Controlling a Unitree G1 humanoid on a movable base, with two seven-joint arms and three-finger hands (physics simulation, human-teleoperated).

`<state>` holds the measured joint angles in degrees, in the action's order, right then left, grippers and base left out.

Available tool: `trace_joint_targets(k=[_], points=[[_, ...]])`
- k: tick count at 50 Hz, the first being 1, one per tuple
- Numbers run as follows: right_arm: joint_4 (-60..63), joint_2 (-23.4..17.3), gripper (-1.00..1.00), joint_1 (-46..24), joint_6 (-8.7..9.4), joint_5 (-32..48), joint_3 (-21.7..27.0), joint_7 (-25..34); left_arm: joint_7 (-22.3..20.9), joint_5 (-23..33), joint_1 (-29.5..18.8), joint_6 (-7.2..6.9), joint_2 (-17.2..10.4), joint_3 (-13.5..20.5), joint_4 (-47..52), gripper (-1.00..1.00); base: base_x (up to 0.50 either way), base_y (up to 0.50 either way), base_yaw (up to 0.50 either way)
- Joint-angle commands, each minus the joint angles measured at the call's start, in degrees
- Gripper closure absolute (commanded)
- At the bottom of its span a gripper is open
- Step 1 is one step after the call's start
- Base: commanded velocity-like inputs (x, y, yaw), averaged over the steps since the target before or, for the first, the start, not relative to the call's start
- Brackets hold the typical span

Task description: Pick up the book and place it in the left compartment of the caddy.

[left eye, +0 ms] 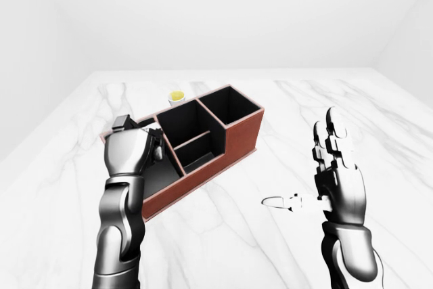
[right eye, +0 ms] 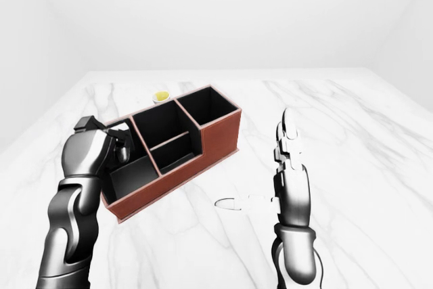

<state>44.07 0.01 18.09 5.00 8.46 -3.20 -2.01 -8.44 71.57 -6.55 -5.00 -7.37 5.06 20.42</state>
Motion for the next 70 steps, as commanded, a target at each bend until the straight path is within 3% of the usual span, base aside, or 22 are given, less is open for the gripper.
trace_joint_targets(k=[1, 10, 19, 46, 58, 70], points=[[-0.2, -0.1, -1.0, -0.5, 0.0, 0.2, -0.2, -0.1, 3.2, 6.9, -0.4, 0.0, -0.8, 0.3, -3.4, 1.0, 0.0, 0.0, 0.0], [-0.4, -0.1, -1.0, -0.6, 0.0, 0.2, -0.3, -0.1, 4.4, 3.6, -0.8, 0.0, -1.5, 0.5, -7.2, 1.0, 0.0, 0.0, 0.0], [0.8, -0.1, -1.0, 0.2, 0.0, 0.3, -0.2, -0.1, 8.6, 1.1, -3.2, 0.0, -2.6, -0.2, -16.5, 1.0, 0.0, 0.0, 0.0], [0.0, -0.1, -1.0, -0.3, 0.0, 0.3, -0.2, -0.1, 16.1, -0.7, -8.7, 0.0, -5.2, -1.7, -33.5, 1.0, 0.0, 0.0, 0.0], [0.2, 0.0, -1.0, 0.5, 0.0, 0.1, -0.1, 0.0, 21.3, -2.7, -10.8, 0.0, -5.9, -1.7, -37.0, 1.0, 0.0, 0.0, 0.0], [0.3, 0.0, -1.0, 0.0, 0.0, 0.2, -0.2, 0.0, 21.8, -2.1, -10.6, 0.0, -6.4, -1.4, -35.7, 1.0, 0.0, 0.0, 0.0]])
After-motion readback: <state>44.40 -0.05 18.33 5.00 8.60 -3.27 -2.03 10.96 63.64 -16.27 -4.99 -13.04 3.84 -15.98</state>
